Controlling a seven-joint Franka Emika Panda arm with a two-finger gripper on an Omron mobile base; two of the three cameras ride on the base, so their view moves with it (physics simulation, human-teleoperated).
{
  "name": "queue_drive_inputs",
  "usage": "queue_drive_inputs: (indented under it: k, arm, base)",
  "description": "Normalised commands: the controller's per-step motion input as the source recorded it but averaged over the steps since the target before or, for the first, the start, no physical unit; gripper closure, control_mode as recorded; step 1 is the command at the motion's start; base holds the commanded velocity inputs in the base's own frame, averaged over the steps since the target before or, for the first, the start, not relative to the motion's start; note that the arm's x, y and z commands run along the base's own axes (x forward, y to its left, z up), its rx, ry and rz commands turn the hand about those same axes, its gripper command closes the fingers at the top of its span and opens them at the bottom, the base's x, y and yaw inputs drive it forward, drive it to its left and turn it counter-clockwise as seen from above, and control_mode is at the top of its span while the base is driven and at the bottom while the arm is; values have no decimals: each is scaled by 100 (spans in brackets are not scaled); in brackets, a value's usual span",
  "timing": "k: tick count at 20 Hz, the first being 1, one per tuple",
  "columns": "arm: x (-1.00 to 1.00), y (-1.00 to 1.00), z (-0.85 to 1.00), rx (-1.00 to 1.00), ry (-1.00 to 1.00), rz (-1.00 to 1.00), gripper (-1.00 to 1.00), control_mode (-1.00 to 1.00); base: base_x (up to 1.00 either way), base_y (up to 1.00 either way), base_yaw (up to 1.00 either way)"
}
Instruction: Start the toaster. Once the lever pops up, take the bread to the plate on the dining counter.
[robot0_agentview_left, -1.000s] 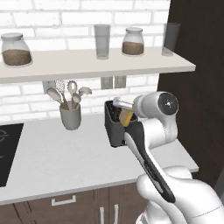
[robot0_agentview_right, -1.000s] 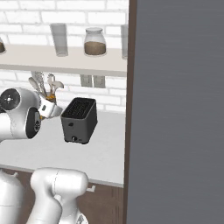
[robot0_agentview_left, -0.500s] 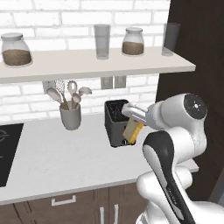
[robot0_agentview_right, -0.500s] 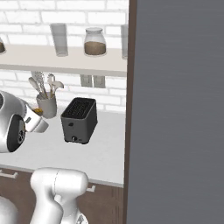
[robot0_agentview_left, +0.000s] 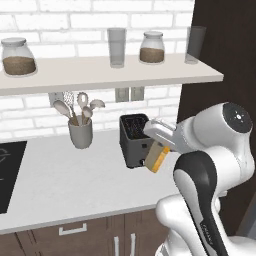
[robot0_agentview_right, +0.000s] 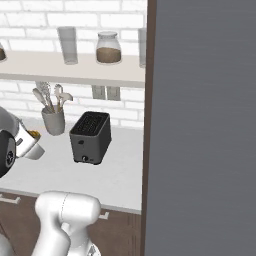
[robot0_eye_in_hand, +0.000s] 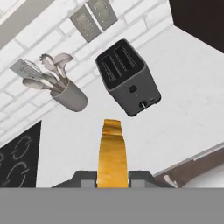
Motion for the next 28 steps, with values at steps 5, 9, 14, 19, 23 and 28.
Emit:
queue_drive_inputs:
  k: [5, 9, 14, 19, 23, 28]
  arm:
    - [-5, 8, 0, 0, 0, 0, 100, 100]
    - [0, 0, 0, 0, 0, 0, 100, 100]
    - [0, 0, 0, 0, 0, 0, 100, 100]
    - [0, 0, 0, 0, 0, 0, 100, 100]
    - [0, 0, 0, 0, 0, 0, 100, 100]
    - [0, 0, 0, 0, 0, 0, 100, 100]
  base:
    - [-35, 7, 0]
    - [-76, 4, 15]
    - [-68, 0, 45]
    - [-26, 0, 76]
    - [-17, 0, 86]
    - [-10, 0, 93]
